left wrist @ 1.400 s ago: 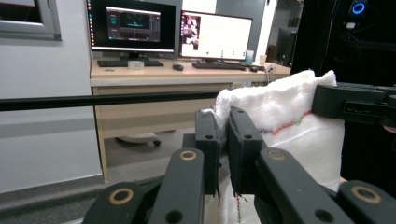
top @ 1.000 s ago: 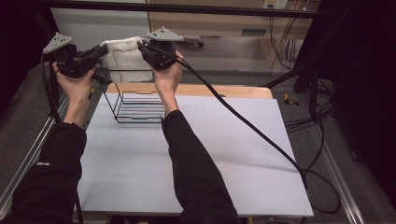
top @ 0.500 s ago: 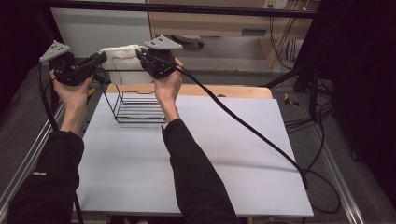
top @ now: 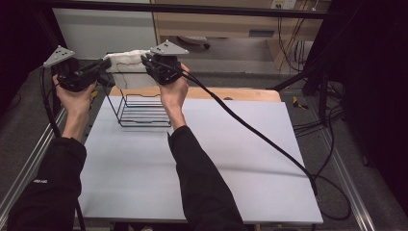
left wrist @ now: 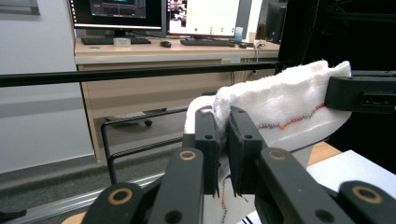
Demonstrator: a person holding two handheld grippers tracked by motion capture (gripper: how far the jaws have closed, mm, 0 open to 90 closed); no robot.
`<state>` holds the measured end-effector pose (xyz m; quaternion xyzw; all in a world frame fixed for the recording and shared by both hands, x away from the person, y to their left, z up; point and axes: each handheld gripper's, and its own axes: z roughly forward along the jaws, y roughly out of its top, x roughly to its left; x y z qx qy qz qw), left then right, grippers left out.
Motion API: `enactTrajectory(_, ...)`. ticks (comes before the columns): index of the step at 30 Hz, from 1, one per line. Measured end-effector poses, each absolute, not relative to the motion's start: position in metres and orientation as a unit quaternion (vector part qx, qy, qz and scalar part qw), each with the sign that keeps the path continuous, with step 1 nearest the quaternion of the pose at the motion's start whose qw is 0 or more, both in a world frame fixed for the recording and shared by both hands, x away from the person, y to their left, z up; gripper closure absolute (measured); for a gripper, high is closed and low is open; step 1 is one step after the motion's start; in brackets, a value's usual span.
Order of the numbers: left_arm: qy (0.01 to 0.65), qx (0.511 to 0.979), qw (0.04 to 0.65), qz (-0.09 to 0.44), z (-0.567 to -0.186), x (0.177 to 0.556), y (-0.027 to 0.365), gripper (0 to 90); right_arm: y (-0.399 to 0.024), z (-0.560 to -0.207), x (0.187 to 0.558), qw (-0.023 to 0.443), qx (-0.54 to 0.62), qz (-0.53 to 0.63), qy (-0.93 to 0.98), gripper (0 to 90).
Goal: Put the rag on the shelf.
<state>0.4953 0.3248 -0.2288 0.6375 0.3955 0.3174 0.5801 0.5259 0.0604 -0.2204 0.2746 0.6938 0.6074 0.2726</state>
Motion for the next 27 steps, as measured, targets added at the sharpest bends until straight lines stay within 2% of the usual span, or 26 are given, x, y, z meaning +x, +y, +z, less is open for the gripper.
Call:
enactTrajectory(20,0.401,0.663,0.560,0.293,-0.242,0.476,0.326,79.3,0.055,-0.237,0.507,0.260,0.254,0.599,0.713,82.5)
enactTrajectory(27,0.418,0.670,0.545,0.281,-0.238,0.469,0.328,70.6,0.055,-0.243,0.505,0.260,0.250,0.594,0.719,82.4)
